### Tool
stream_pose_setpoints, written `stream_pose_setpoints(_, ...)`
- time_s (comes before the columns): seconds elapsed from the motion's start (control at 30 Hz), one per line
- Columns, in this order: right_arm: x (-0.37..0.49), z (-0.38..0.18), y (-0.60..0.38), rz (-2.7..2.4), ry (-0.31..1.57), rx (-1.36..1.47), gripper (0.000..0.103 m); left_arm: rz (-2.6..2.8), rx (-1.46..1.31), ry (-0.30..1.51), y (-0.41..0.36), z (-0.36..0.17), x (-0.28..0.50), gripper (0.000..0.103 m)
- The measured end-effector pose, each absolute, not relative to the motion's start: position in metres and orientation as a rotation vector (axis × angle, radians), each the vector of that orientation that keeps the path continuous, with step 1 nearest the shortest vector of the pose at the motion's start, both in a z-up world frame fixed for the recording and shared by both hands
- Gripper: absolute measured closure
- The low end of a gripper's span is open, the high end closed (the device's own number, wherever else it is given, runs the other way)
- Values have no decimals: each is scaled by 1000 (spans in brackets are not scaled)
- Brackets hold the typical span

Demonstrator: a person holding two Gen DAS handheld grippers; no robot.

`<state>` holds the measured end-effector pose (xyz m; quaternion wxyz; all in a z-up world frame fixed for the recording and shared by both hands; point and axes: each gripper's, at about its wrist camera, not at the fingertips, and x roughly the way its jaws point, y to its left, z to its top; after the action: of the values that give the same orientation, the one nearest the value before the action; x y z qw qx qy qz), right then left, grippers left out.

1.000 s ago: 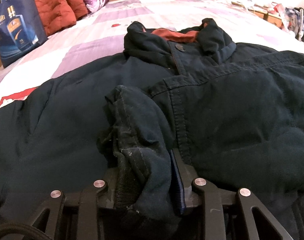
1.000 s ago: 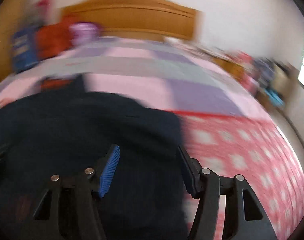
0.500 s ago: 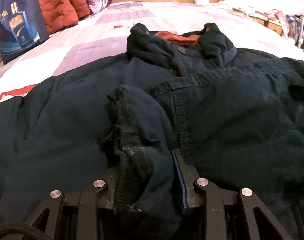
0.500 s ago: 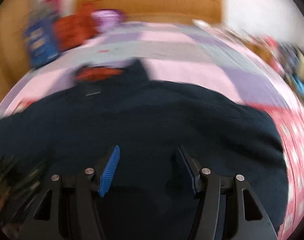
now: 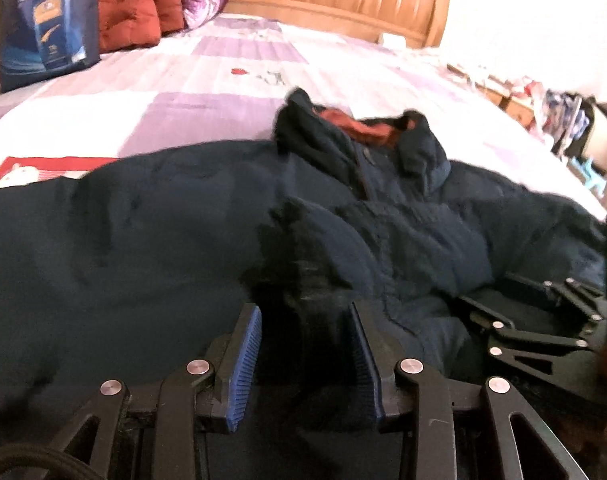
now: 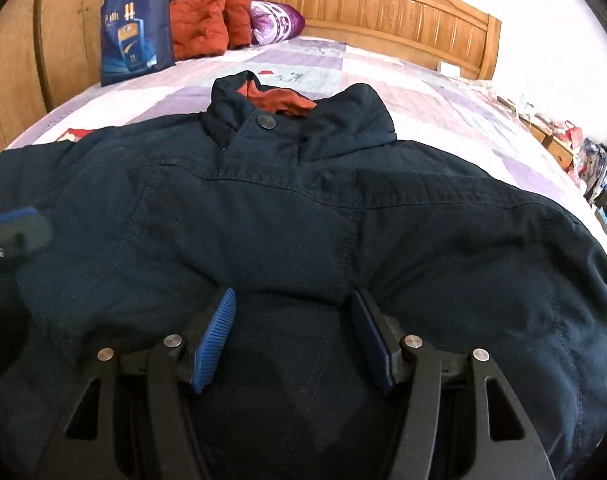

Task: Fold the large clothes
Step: 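Move the left tool to the other sleeve's buttoned cuff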

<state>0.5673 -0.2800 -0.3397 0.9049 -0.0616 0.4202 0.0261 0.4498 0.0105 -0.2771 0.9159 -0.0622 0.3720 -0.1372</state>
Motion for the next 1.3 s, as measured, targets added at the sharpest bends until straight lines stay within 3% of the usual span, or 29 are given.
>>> stream_pose_setpoints(0.17, 566, -341, -284, 47, 868, -134, 39, -123, -205, 728, 75, -267, 434, 61)
stream_pose_setpoints(0.33, 566, -342, -283, 45, 867, -137, 39, 194, -323, 787, 192, -293, 425, 62)
stream_pose_setpoints(0.43, 565, -342, -283, 43, 867, -140, 39, 295, -369, 799, 250, -298, 412, 74)
stream_pose_setpoints(0.63, 565, -343, -283, 37, 867, -147, 39, 514, -444, 784, 355, -308, 353, 77)
stream_pose_setpoints(0.67, 565, -343, -283, 37, 867, -148, 39, 506, -466, 779, 365, -310, 347, 92)
stream_pose_setpoints(0.7, 566, -343, -282, 36, 867, -149, 39, 492, -493, 786, 378, -312, 338, 97)
stream_pose_setpoints(0.87, 567, -344, -281, 26, 866, -161, 39, 572, -485, 763, 407, -298, 303, 97)
stream_pose_setpoints(0.93, 567, -344, -280, 21, 865, -169, 38, 595, -505, 744, 413, -294, 288, 81)
stream_pose_setpoints(1.0, 568, -344, -280, 18, 864, -173, 38, 574, -547, 725, 418, -291, 275, 39)
stream_pose_setpoints(1.1, 568, -344, -279, 15, 864, -179, 38, 516, -581, 723, 408, -288, 265, 11)
stream_pose_setpoints(1.3, 568, -344, -279, 12, 863, -185, 38, 553, -744, 722, 393, -297, 238, 9)
